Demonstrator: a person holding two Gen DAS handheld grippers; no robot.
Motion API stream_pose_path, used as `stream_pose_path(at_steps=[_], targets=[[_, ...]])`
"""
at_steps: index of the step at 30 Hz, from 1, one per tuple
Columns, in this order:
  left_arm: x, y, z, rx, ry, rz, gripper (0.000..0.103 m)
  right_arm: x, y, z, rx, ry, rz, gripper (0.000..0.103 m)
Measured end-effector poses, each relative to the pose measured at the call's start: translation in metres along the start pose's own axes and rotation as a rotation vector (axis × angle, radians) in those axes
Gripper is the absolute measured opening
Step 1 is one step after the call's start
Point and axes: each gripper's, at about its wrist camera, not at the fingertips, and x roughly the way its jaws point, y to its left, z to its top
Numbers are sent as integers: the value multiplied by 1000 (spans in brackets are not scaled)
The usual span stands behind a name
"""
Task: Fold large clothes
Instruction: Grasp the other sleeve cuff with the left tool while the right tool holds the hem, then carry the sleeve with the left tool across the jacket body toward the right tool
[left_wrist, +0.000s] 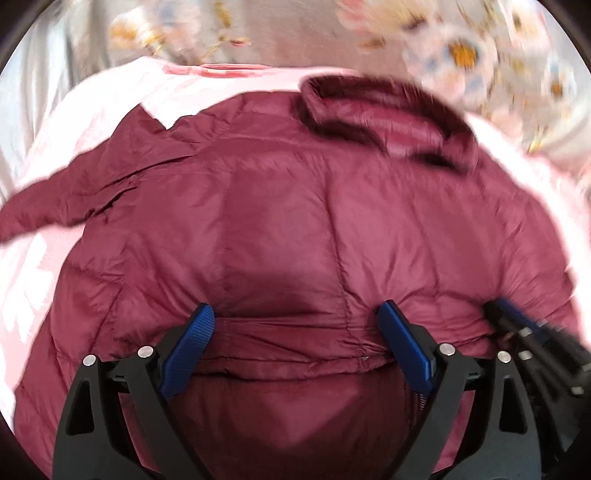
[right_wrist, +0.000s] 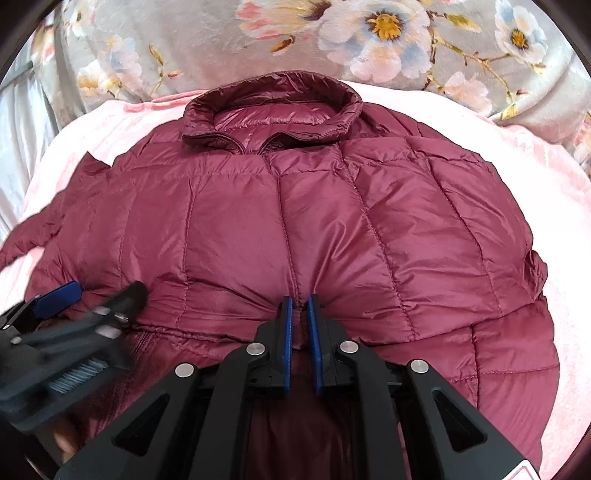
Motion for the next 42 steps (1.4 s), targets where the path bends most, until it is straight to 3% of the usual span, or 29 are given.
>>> stream_pose_path(at_steps=[3, 7, 13, 15, 17, 20, 24, 26, 29, 30, 31, 32, 34, 37, 42], targets=[[-30, 46, 11, -108, -31, -44, 89, -7, -9, -1, 49, -7, 35, 14], [-73, 149, 29, -252, -83, 11, 97, -45, -10, -13, 54, -44, -8, 50], [-88, 324, 37, -542, -60, 198, 98, -73, 31, -13, 14, -20, 66, 52], [-88, 365, 35, -624, -55, 273, 98, -67, 52, -4, -32, -29, 59, 47], [-88, 394, 34, -671, -76, 334, 98, -52, 68, 3, -57, -30, 32, 26], [-77, 428, 37, -694, -70, 409, 98, -23, 75, 4, -43, 36, 6, 11], [-53, 470, 33, -805, -38, 327, 98, -8, 80, -2, -53, 60, -27, 10], [-43, 478, 32, -847, -24, 290, 98, -6, 83, -3, -74, 55, -46, 10], [-40, 478, 41, -843, -56, 292, 96, -6, 88, -9, -103, 32, -76, 10], [-40, 476, 47, -833, -61, 271, 85, -6, 90, -10, -111, 24, -86, 10], [-40, 473, 54, -818, -67, 254, 63, -6, 91, -12, -115, 18, -92, 10], [-39, 470, 59, -800, -64, 240, 50, -7, 91, -12, -116, 15, -94, 10], [-45, 455, 76, -746, -56, 230, 13, -7, 90, -12, -113, 11, -91, 10], [-69, 421, 108, -654, -97, 183, 0, -7, 87, -12, -99, 9, -76, 10], [-132, 312, 174, -388, -233, 99, 0, -7, 86, -12, -86, 10, -63, 10]])
